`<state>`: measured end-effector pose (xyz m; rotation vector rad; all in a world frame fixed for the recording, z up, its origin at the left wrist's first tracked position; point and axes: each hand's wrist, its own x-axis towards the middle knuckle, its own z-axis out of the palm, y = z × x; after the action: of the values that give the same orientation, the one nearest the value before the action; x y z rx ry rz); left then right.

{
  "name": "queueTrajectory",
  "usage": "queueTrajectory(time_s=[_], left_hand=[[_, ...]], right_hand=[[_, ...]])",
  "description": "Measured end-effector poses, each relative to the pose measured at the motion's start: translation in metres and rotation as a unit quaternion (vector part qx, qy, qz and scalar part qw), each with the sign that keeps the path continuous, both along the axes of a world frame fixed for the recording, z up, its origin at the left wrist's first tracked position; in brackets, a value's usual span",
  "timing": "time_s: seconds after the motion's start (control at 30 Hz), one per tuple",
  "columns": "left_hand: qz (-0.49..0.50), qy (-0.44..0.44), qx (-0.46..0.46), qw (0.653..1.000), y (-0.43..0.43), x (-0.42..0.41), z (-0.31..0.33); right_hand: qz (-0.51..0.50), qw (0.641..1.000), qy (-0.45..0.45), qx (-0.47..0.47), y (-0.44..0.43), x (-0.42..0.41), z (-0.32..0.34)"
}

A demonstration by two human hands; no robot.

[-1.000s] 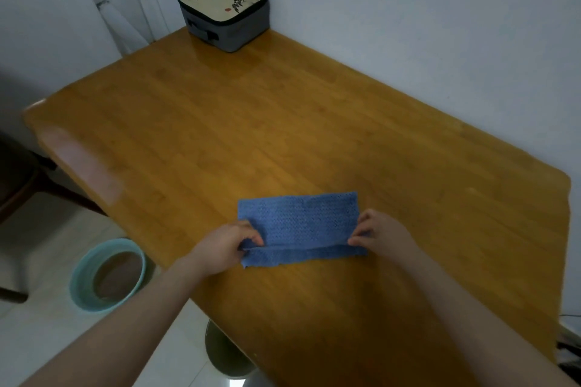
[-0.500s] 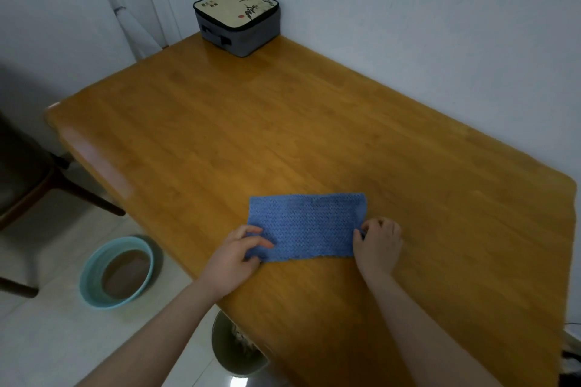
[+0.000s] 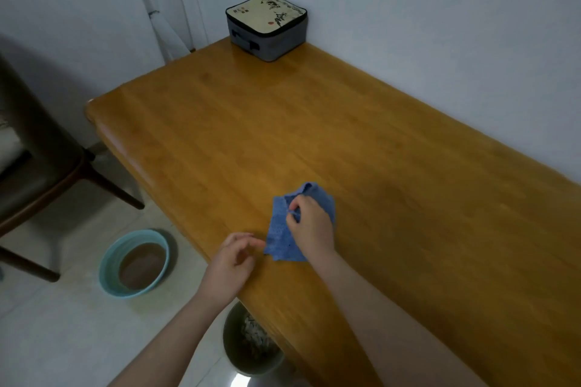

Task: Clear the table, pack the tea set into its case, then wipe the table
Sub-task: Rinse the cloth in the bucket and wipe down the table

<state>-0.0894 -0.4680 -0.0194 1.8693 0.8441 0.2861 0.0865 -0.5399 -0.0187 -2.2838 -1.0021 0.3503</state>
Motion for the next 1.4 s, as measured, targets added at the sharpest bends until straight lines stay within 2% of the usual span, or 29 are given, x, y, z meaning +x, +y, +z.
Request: queueTrajectory(time_s=[0.13, 0.23, 0.3, 0.37, 0.47, 0.53, 0.6, 0.73, 0.97, 1.2, 1.4], left_hand=[[0.006, 0.001, 0.004, 1.0, 0.004, -0.009, -0.001], [0.017, 0.002, -0.002, 1.0, 0.006, -0.013, -0.004], [0.019, 0.006, 0.006, 1.0, 0.008, -0.014, -0.006], [-0.012, 0.047, 0.048, 0.998, 0.01, -0.015, -0.004], [-0.056, 0.141, 0.162, 0.975, 0.019, -0.013, -0.002], [-0.058, 0.176, 0.236, 0.954, 0.024, -0.01, -0.001], [-0.058, 0.207, 0.273, 0.938, 0.026, -0.004, -0.002], [-0.033, 0.229, 0.272, 0.934, 0.018, 0.003, -0.013], [0.038, 0.223, 0.233, 0.946, -0.012, -0.013, -0.023], [0.02, 0.245, 0.221, 0.944, -0.036, -0.035, -0.019], [0.011, 0.252, 0.198, 0.947, -0.065, -0.039, -0.024]], right_hand=[[0.089, 0.993, -0.077, -0.023, 0.01, -0.02, -0.021], [0.051, 0.992, -0.116, 0.01, 0.01, -0.016, -0.03], [0.058, 0.986, -0.15, -0.043, 0.01, -0.004, -0.037], [0.09, 0.974, -0.169, -0.121, 0.009, 0.007, -0.044], [0.106, 0.958, -0.205, -0.167, 0.013, 0.015, -0.049], [0.118, 0.958, -0.17, -0.2, 0.017, 0.019, -0.052], [0.129, 0.954, -0.155, -0.223, 0.018, 0.019, -0.061], [0.13, 0.952, -0.187, -0.205, 0.013, 0.013, -0.074], [0.204, 0.937, -0.229, -0.166, -0.008, -0.015, -0.077], [0.243, 0.935, -0.226, -0.125, -0.033, -0.053, -0.075], [0.236, 0.938, -0.215, -0.135, -0.065, -0.074, -0.071]])
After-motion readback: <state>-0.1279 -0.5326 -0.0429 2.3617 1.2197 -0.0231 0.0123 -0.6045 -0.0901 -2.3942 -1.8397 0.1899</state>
